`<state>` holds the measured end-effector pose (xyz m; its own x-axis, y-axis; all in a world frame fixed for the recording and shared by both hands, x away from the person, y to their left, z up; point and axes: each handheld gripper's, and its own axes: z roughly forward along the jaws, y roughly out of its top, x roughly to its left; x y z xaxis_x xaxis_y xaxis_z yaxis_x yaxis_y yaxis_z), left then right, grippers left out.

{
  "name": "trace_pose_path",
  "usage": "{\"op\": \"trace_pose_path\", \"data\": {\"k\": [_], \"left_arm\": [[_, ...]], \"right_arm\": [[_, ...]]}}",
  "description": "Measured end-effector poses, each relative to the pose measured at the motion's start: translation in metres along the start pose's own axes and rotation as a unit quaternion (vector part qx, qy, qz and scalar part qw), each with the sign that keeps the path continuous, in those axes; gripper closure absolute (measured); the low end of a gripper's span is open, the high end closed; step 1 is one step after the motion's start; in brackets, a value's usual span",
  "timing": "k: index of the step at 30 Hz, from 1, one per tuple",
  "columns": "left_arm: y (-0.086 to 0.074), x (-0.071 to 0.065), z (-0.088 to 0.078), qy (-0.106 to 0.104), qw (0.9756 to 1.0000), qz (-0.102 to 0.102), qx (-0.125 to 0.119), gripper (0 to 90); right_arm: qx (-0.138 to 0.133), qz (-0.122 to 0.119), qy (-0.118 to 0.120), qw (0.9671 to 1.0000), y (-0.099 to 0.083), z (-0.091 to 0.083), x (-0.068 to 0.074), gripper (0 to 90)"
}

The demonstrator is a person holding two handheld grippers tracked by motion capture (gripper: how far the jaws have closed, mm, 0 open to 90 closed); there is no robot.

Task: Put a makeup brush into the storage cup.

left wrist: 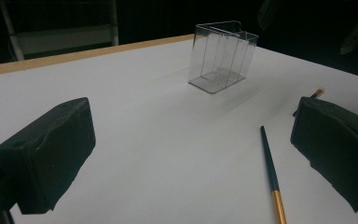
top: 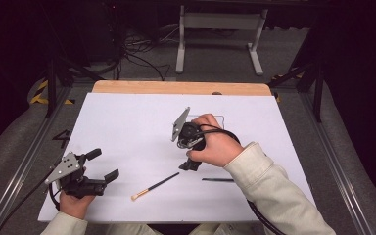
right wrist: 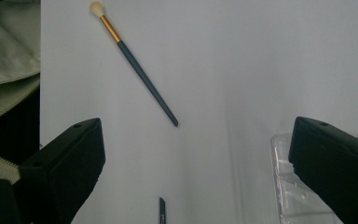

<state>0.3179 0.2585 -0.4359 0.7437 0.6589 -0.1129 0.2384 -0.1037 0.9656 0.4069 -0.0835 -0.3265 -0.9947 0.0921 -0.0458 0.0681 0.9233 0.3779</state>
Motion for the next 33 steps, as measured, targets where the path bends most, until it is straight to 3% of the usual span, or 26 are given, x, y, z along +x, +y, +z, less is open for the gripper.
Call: {"op": "trace_pose_path", "data": {"k": [8,12,33], "left_arm": [[0.000,0.000,0.000,-0.001,1.0000,-0.002,-0.001,0.5],[0.000,-0.001,0.001,-0.001,1.0000,-0.001,-0.002,0.5],[0.001,0.000,0.003,-0.007,1.0000,-0.002,-0.002,0.5]], "right_arm": [[-0.002,-0.012,0.011,0.9999,0.014,0.013,0.002,4.5],[-0.017,-0.022,0.012,0.9995,0.021,0.018,0.004,5.0],[-0.013,-0.046,0.031,0.9984,0.040,0.041,0.008,4.7]]}}
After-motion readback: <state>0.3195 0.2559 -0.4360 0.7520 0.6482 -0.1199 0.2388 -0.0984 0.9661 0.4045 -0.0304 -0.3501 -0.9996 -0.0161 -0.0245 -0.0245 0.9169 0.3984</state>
